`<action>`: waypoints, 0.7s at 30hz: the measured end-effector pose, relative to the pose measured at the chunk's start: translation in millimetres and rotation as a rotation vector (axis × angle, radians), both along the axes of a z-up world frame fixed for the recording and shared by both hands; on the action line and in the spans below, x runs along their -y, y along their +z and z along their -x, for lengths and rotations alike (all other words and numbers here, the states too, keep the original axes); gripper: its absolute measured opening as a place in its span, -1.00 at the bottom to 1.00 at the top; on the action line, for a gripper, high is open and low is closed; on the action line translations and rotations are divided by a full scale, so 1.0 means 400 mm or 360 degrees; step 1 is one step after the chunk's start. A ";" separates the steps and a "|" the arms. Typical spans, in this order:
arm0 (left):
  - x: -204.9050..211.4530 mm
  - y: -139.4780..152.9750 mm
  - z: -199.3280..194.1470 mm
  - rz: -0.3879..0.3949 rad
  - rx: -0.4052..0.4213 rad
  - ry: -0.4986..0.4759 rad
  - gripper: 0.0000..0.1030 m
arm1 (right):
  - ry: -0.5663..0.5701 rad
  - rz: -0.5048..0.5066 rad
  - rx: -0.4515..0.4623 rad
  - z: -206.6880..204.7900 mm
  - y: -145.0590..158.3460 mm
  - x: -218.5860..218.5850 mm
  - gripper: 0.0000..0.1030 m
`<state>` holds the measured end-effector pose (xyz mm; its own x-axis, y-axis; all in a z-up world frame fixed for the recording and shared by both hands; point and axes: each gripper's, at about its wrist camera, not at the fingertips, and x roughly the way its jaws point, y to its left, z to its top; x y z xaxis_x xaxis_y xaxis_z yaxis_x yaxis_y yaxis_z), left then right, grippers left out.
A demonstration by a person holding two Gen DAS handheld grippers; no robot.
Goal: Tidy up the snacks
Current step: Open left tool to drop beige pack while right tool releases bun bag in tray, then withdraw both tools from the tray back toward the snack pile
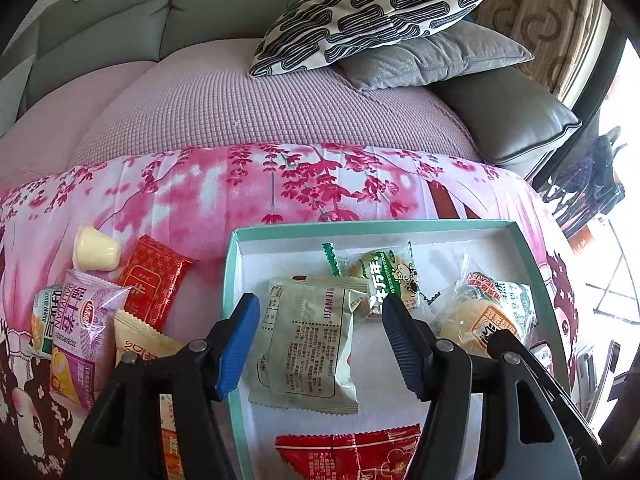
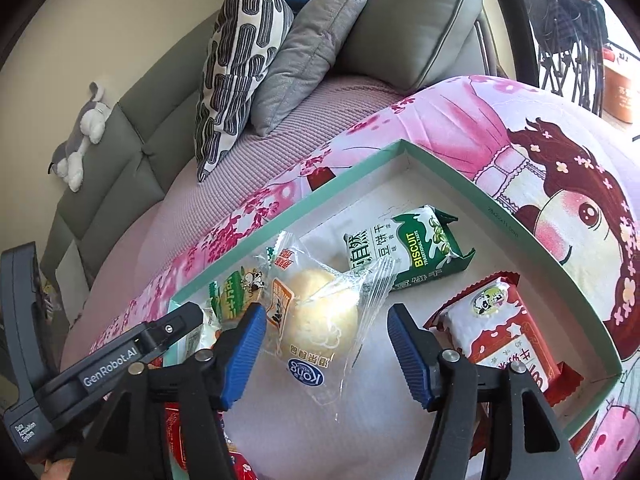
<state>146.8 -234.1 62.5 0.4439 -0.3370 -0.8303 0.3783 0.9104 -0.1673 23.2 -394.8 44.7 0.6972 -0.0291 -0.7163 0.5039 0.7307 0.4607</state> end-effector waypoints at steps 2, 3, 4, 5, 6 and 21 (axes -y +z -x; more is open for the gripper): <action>-0.010 0.016 0.010 -0.0001 0.0022 0.0006 0.28 | -0.0003 0.0016 -0.0001 0.005 0.008 0.001 0.39; -0.015 0.025 0.015 0.0001 0.0033 0.0012 0.28 | -0.0003 0.0027 -0.0006 0.007 0.012 0.000 0.40; -0.022 0.035 0.019 0.0006 0.0045 0.0017 0.28 | -0.0002 0.0038 -0.0011 0.009 0.016 0.000 0.40; -0.029 0.044 0.024 0.0012 0.0058 0.0022 0.29 | 0.0001 0.0048 -0.0017 0.011 0.020 -0.001 0.41; -0.036 0.052 0.028 0.0014 0.0068 0.0029 0.29 | 0.0005 0.0059 -0.0024 0.013 0.024 -0.002 0.41; -0.116 0.067 0.050 -0.0025 0.0169 0.0220 0.79 | 0.0011 0.0257 -0.0132 0.025 0.043 -0.017 1.00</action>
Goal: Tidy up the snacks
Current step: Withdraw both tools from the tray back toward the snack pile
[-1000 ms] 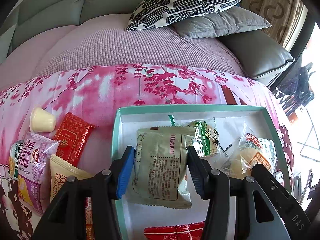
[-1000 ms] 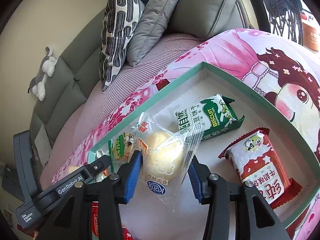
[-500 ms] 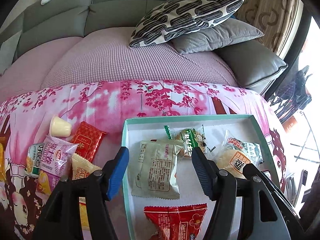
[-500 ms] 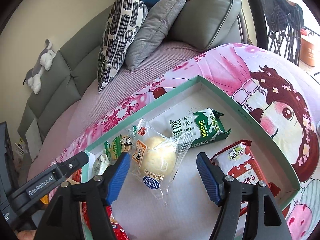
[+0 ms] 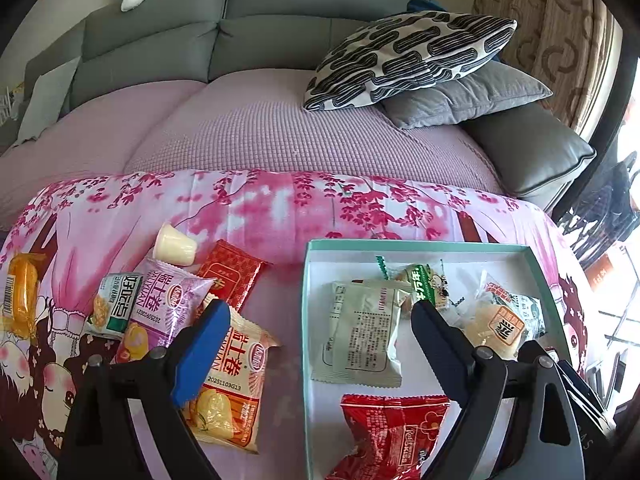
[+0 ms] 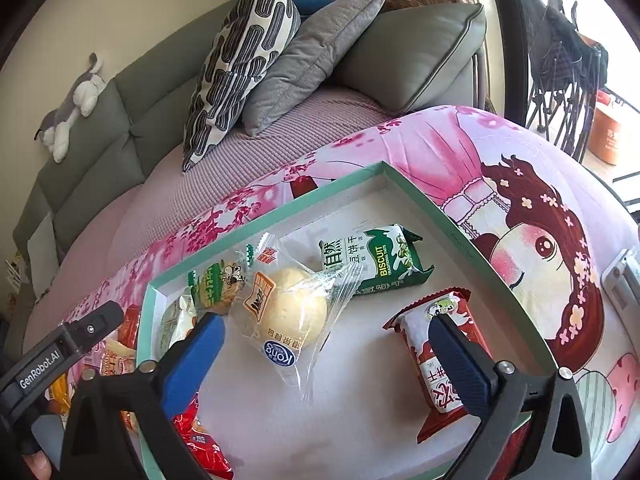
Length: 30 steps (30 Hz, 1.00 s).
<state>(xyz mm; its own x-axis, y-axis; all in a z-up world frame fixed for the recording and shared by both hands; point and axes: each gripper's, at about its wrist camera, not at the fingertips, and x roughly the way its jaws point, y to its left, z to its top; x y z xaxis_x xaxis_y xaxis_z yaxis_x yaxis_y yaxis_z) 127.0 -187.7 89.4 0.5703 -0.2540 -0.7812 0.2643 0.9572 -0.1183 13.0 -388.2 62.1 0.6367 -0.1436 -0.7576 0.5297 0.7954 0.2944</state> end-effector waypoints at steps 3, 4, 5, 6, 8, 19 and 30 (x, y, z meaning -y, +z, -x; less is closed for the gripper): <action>-0.016 -0.010 0.000 -0.0003 0.0014 0.0062 0.90 | -0.0001 0.0037 -0.0023 -0.001 -0.003 -0.001 1.00; -0.020 -0.014 0.000 -0.0011 0.0017 0.0086 0.91 | -0.0004 0.0050 -0.0036 -0.001 -0.005 -0.001 1.00; -0.024 -0.018 0.000 -0.0023 0.0021 0.0113 0.92 | -0.0006 0.0063 -0.0049 -0.001 -0.007 0.000 1.00; -0.026 -0.022 0.000 -0.0034 0.0024 0.0137 0.92 | -0.0009 0.0075 -0.0059 0.000 -0.008 0.002 1.00; -0.030 -0.030 0.001 -0.0031 0.0024 0.0162 0.92 | -0.0017 0.0083 -0.0069 0.004 -0.011 0.006 1.00; -0.034 -0.045 0.033 -0.0047 0.0028 0.0164 0.92 | 0.0020 0.0193 -0.0140 0.005 -0.008 -0.002 1.00; -0.138 -0.031 0.060 -0.0063 0.0016 0.0267 0.92 | 0.0218 0.0303 -0.0107 -0.020 0.040 -0.096 1.00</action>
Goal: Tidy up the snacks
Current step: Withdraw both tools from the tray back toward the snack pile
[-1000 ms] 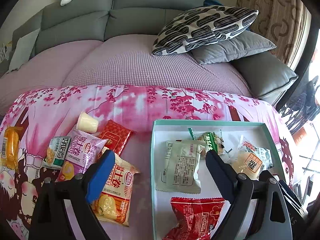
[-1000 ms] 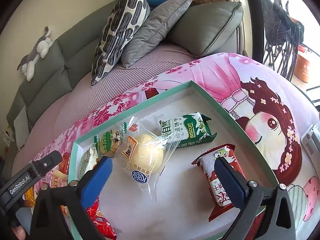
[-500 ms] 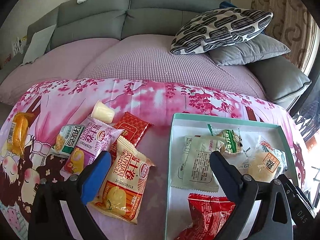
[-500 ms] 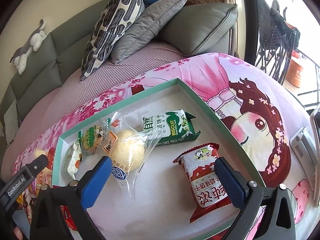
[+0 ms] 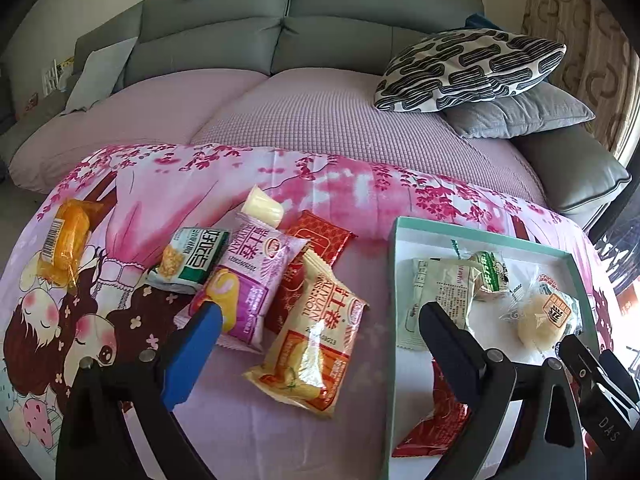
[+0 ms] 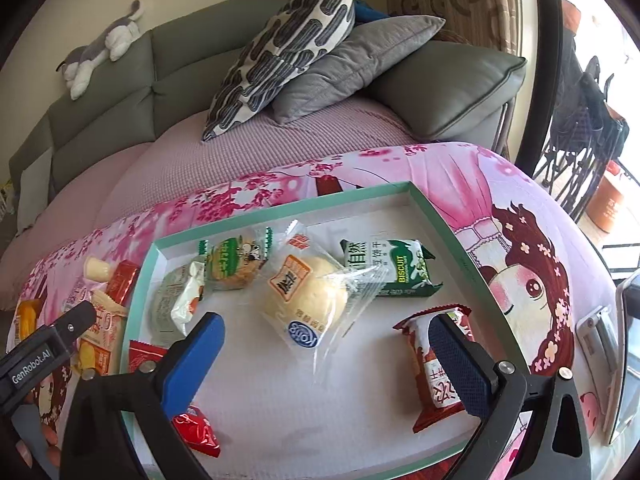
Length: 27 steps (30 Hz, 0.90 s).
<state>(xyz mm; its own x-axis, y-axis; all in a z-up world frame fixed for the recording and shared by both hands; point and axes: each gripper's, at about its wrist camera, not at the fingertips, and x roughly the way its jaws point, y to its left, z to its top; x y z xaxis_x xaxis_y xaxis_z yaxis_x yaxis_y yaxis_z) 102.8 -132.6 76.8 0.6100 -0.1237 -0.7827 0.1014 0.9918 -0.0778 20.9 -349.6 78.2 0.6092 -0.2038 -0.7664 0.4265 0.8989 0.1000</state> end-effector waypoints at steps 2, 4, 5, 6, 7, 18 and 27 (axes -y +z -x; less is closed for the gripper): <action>-0.018 -0.004 0.005 0.0000 -0.0008 0.0022 0.92 | 0.0045 0.0011 -0.0004 -0.007 0.005 -0.022 1.00; -0.037 -0.006 0.010 0.0002 -0.0016 0.0049 0.92 | 0.0093 0.0020 -0.0008 -0.015 0.008 -0.045 1.00; -0.047 -0.007 0.012 -0.0001 -0.0013 0.0064 0.92 | 0.0123 0.0025 -0.0012 -0.019 0.011 -0.060 1.00; -0.056 -0.007 0.012 -0.0012 -0.0010 0.0076 0.92 | 0.0147 0.0032 -0.0013 -0.024 0.013 -0.075 1.00; -0.065 -0.008 0.011 -0.0030 -0.0009 0.0091 0.92 | 0.0169 0.0031 -0.0005 -0.028 0.016 -0.090 1.00; -0.216 -0.023 0.003 -0.0097 -0.0011 0.0333 0.92 | 0.0424 -0.0034 0.0003 -0.074 0.012 -0.244 1.00; -0.327 -0.028 0.001 -0.0065 -0.0013 0.0492 0.92 | 0.0531 0.0039 -0.0076 -0.102 -0.014 -0.355 1.00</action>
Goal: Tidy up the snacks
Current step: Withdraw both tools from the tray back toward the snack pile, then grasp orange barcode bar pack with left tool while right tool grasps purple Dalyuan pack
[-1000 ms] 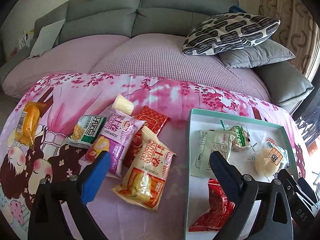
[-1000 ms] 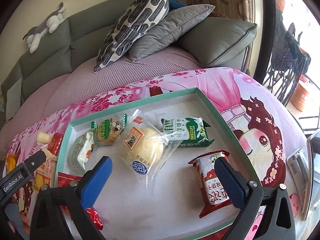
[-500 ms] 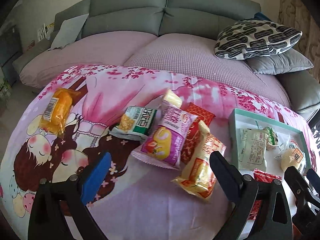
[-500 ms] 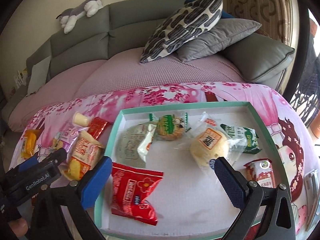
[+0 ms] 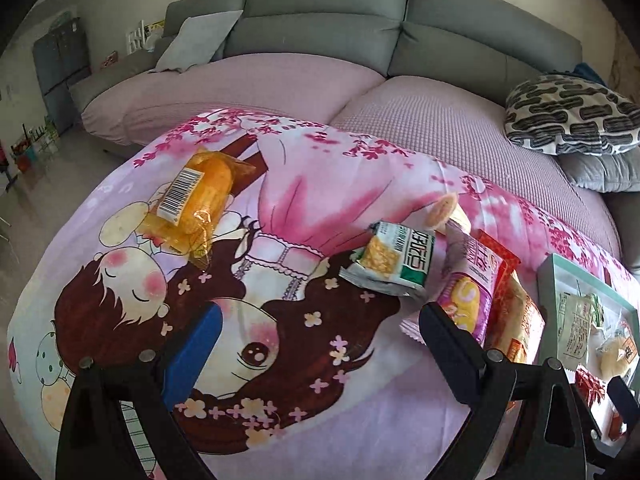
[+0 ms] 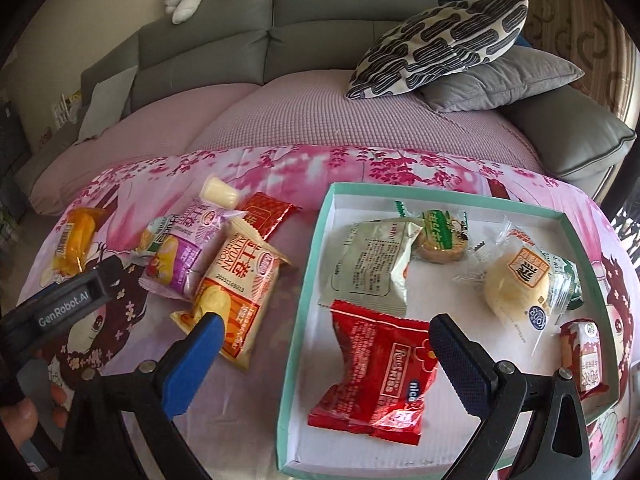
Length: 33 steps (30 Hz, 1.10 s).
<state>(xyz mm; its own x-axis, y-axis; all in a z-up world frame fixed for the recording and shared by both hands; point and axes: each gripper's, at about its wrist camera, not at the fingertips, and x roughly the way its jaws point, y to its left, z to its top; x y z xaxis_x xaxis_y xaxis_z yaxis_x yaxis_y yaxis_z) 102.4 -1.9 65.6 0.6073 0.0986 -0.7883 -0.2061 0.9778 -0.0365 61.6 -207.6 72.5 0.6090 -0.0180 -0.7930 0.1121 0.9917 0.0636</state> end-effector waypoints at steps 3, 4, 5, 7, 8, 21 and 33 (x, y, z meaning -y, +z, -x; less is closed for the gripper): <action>-0.033 0.002 -0.002 0.0022 0.0001 0.0040 0.92 | 0.0037 0.0005 -0.0006 -0.002 -0.005 -0.030 1.00; -0.043 0.002 -0.003 0.0025 0.0000 0.0052 0.92 | 0.0048 0.0012 -0.0014 -0.003 -0.008 -0.038 1.00; -0.053 0.003 -0.004 0.0031 0.0002 0.0059 0.92 | 0.0056 0.0034 -0.0021 -0.005 -0.011 -0.047 1.00; -0.072 0.001 -0.009 0.0045 -0.0016 0.0050 0.92 | 0.0058 0.0080 -0.0034 -0.008 -0.018 -0.062 1.00; -0.082 -0.002 -0.011 0.0046 -0.0029 0.0055 0.92 | 0.0050 0.0091 -0.0033 -0.010 -0.019 -0.066 1.00; -0.180 -0.015 -0.012 0.0053 -0.0105 -0.0001 0.92 | 0.0066 0.0107 0.0013 -0.010 -0.023 -0.136 1.00; -0.273 -0.003 -0.035 0.0135 -0.0088 0.0091 0.92 | 0.0122 0.0114 0.0084 -0.027 0.002 -0.173 1.00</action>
